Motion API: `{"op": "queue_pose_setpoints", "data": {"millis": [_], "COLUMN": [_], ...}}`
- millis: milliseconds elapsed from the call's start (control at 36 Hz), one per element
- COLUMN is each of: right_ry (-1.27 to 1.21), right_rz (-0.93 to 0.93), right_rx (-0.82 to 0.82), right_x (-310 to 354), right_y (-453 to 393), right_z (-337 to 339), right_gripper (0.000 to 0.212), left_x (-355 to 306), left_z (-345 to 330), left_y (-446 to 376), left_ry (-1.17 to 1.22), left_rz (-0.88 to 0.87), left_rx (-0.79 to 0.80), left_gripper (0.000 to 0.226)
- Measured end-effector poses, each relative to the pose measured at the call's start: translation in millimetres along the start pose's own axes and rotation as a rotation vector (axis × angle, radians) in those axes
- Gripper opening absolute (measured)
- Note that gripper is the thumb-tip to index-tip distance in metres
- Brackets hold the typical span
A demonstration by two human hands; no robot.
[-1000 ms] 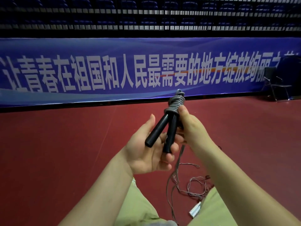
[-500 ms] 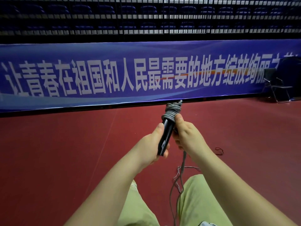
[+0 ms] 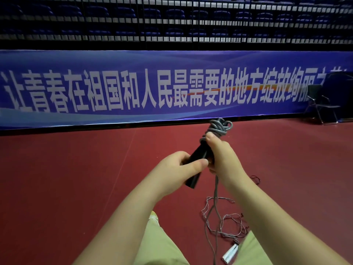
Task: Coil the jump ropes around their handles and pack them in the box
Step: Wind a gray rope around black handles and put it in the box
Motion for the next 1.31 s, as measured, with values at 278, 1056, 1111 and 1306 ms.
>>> {"op": "queue_pose_setpoints", "data": {"millis": [278,1056,1111,1306], "right_ry": [-0.643,-0.111,-0.100,-0.022], "right_rz": [0.283,0.161,0.145,0.133], "right_rx": [0.310,0.282,0.220,0.101], "right_x": [32.7,4.9,1.5,-6.5], "right_y": [15.3,10.5,11.3,10.7], "right_z": [-7.3,-6.5,-3.9,-6.8], "right_gripper": [0.073,0.075,0.061,0.067], "left_x": [-2.8,-13.1,-13.5,-27.7], "left_z": [-83.0,-2.3,-2.5,16.4], "left_y": [41.0,14.5,13.1,10.7], "left_ry": [0.977,0.053,-0.026,-0.417], "left_rz": [0.279,-0.019,-0.034,-0.146], "left_rx": [0.806,0.042,0.007,-0.155], "left_gripper": [0.082,0.064,0.065,0.063]}}
Point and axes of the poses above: each hand's wrist, its own y-axis away from the middle knuckle, its own z-axis out of the back of the hand, x = y × z, the point moved 8 cm from there along -y, towards the middle knuckle, and after that the axes turned 11 degrees about y, right-handed, at the moved point
